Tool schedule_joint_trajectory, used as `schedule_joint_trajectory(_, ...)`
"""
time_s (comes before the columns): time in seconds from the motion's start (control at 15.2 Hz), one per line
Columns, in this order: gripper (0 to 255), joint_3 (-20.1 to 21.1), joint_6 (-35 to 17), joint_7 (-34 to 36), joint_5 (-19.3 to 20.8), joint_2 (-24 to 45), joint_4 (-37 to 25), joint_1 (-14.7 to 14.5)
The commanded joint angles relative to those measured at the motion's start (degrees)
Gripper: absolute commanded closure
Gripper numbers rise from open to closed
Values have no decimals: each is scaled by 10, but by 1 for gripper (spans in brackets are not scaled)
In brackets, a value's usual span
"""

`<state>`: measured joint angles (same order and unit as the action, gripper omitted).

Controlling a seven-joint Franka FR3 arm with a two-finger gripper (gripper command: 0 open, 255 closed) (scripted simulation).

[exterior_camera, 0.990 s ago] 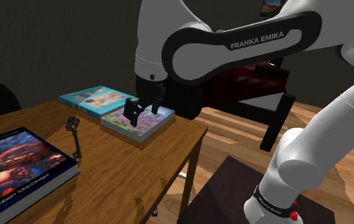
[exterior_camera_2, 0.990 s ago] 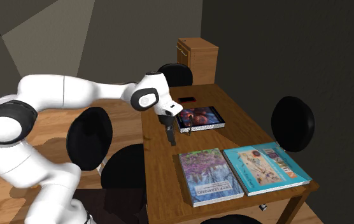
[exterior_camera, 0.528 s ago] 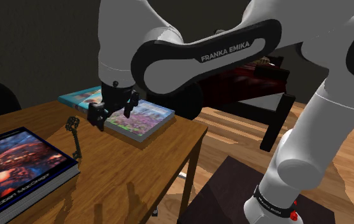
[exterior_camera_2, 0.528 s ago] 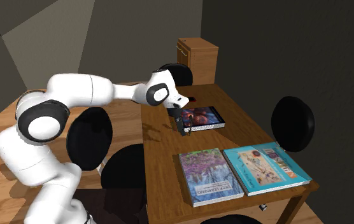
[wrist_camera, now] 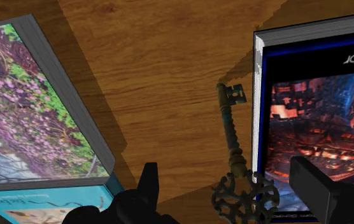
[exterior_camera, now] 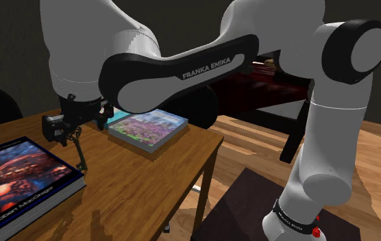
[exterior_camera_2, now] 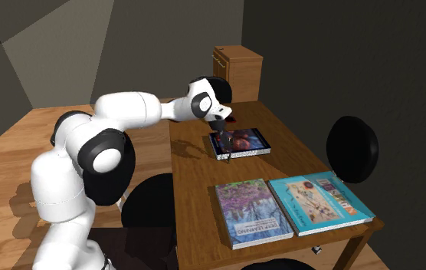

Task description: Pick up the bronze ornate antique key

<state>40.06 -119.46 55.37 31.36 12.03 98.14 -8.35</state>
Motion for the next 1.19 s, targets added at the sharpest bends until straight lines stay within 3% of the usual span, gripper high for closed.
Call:
schedule_joint_trajectory(0.0, 0, -3, -3, 14, 19, 17, -9, -9)
schedule_joint_trajectory(0.53, 0, -10, -42, 40, 40, 29, 26, -11)
schedule_joint_trajectory(0.59, 255, -10, -42, 40, 41, 29, 25, -11)
schedule_joint_trajectory(1.12, 255, -10, -42, 40, 40, 29, 26, -11)
